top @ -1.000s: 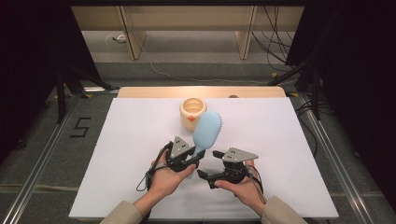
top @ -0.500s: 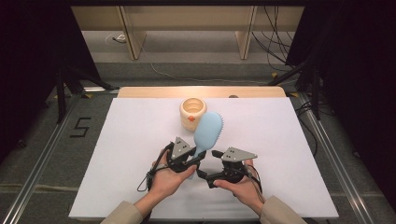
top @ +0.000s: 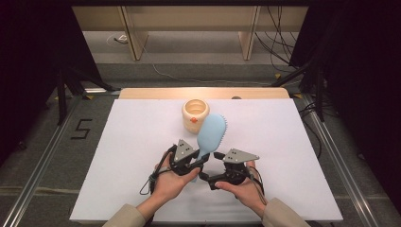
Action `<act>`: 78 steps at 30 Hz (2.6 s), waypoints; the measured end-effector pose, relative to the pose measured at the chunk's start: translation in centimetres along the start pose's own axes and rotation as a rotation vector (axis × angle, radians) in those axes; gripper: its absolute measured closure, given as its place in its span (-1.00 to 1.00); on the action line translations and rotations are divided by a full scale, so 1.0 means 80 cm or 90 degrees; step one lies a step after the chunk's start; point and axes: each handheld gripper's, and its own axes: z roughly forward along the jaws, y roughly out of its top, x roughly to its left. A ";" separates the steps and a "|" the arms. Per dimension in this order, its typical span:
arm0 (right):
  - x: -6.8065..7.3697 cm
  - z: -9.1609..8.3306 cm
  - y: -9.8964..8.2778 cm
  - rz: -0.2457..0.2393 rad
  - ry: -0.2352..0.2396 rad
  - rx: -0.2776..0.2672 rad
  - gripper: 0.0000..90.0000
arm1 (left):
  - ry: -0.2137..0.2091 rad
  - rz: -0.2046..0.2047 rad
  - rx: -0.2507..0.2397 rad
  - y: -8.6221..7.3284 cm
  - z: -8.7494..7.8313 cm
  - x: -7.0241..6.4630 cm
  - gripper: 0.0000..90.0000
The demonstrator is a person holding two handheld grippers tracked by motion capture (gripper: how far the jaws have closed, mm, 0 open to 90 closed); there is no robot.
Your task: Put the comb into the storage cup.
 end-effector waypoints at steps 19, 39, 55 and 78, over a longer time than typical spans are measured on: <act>0.002 0.008 0.002 -0.002 0.002 0.006 -0.82 | -0.004 -0.006 -0.003 -0.002 0.002 -0.004 0.54; 0.009 0.018 0.003 -0.012 0.013 0.009 -0.57 | -0.006 -0.019 -0.003 -0.005 0.006 -0.005 0.54; 0.011 0.023 -0.001 0.008 0.041 0.005 -0.15 | -0.006 -0.027 -0.004 -0.003 0.006 -0.003 0.54; 0.003 0.028 -0.010 0.118 0.107 -0.008 0.41 | 0.006 -0.050 0.000 -0.003 0.005 0.002 0.53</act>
